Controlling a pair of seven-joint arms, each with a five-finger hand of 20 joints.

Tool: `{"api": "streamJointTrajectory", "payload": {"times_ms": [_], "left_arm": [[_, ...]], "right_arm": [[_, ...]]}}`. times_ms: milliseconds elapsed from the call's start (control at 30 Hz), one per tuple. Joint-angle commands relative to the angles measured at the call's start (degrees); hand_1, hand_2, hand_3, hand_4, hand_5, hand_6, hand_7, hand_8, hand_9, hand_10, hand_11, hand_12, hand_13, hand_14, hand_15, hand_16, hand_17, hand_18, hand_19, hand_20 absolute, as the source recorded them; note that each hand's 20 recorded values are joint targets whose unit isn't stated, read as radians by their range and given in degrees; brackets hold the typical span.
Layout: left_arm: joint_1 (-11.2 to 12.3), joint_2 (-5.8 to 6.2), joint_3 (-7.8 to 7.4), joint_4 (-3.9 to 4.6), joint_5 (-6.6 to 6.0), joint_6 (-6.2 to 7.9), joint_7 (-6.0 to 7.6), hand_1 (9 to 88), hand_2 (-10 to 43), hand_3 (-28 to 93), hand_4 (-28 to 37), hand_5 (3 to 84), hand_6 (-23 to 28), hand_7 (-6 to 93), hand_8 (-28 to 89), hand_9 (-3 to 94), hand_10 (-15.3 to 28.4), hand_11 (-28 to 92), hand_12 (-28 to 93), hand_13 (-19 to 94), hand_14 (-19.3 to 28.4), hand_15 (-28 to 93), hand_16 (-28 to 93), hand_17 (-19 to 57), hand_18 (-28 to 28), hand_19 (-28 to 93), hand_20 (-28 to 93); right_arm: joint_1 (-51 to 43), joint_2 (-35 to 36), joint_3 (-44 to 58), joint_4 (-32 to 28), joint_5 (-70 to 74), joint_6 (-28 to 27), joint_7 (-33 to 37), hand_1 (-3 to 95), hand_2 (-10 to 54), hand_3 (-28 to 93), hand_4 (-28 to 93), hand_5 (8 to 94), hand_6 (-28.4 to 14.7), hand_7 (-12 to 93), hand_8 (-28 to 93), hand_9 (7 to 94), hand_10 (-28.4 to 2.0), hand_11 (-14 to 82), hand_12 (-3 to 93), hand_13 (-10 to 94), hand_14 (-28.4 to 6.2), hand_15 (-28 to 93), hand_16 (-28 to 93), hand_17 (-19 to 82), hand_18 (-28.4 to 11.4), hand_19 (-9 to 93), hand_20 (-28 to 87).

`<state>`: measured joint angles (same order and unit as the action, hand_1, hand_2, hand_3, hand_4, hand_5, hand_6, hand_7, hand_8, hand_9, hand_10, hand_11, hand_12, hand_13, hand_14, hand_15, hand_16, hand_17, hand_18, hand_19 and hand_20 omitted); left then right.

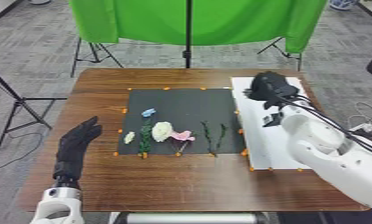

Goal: Arrange flowers

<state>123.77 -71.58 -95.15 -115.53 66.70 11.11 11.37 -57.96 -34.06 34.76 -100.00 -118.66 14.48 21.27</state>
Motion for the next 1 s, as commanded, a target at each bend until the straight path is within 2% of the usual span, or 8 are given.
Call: {"api": "streamJointTrajectory", "payload": {"times_ms": [33, 500, 800, 933, 1000], "left_arm": [[0.0, -0.40, 0.33, 0.19, 0.43, -0.69, -0.74, 19.1, 6.5, 65, -28.3, 44.7, 5.1, 8.9, -5, 43.4, 13.0, 17, 15, 30, 16.9, 22, 3, 0.6, 14.3, 9, 20], [0.4, -0.53, 0.08, 0.12, 0.43, -0.86, -1.20, 19.2, 6.4, 65, -28.3, 44.7, 5.1, 8.8, -5, 43.4, 13.0, 17, 15, 31, 16.8, 22, 3, 0.6, 14.3, 9, 20], [0.4, -0.35, -0.15, 0.09, 0.61, -1.29, -1.46, 19.6, 5.8, 66, -28.3, 44.7, 5.0, 8.7, -5, 43.3, 13.0, 17, 15, 30, 16.8, 22, 3, 0.6, 14.3, 9, 20], [0.2, -0.21, -0.19, 0.11, 0.63, -1.37, -1.71, 20.2, 5.5, 66, -28.3, 44.6, 5.0, 8.7, -5, 43.3, 13.1, 17, 15, 30, 16.8, 22, 3, 0.6, 14.3, 9, 20], [0.2, -0.19, -0.20, 0.10, 0.74, -1.44, -1.75, 20.1, 5.5, 66, -28.3, 44.6, 5.0, 8.6, -5, 43.2, 13.0, 17, 15, 30, 16.8, 22, 3, 0.6, 14.3, 9, 20]], "right_arm": [[7.8, -5.5, -9.3, 1.4, -1.8, -1.8, -3.8, 59.7, -9.5, 57, -21, 78.7, 2.8, 21, 7, 89.9, -7.5, 7.7, 34.7, 93, -0.7, 58, 32, 67, -9.8, 93, 56], [8.5, -5.2, -13.8, 2.6, -5.7, -7.6, -3.8, 59.7, -9.5, 57, -21, 76.4, 3.9, 22, 6, 86.4, -8.0, 4.9, 34.6, 92, -0.8, 59, 32, 66, -9.7, 93, 57], [7.7, -3.8, -13.0, 0.4, -4.5, -11.0, -3.8, 57.1, -9.5, 57, -20, 70.1, 2.9, 20, 5, 76.4, -9.2, 9.6, 27.0, 91, -1.0, 59, 32, 65, -9.6, 93, 56], [7.4, -3.0, -11.8, -1.5, -3.6, -14.6, -4.1, 54.0, -9.5, 60, -21, 67.5, 3.1, 20, 4, 73.0, -9.8, 13.5, 22.0, 90, -1.0, 59, 32, 64, -9.7, 93, 55], [7.2, -2.6, -11.1, -2.4, -2.7, -15.3, -4.1, 50.0, -9.5, 66, -22, 63.9, 3.3, 19, -5, 70.9, -10.5, 15.2, 18.8, 90, -1.1, 58, 31, 64, -9.6, 93, 54]]}}
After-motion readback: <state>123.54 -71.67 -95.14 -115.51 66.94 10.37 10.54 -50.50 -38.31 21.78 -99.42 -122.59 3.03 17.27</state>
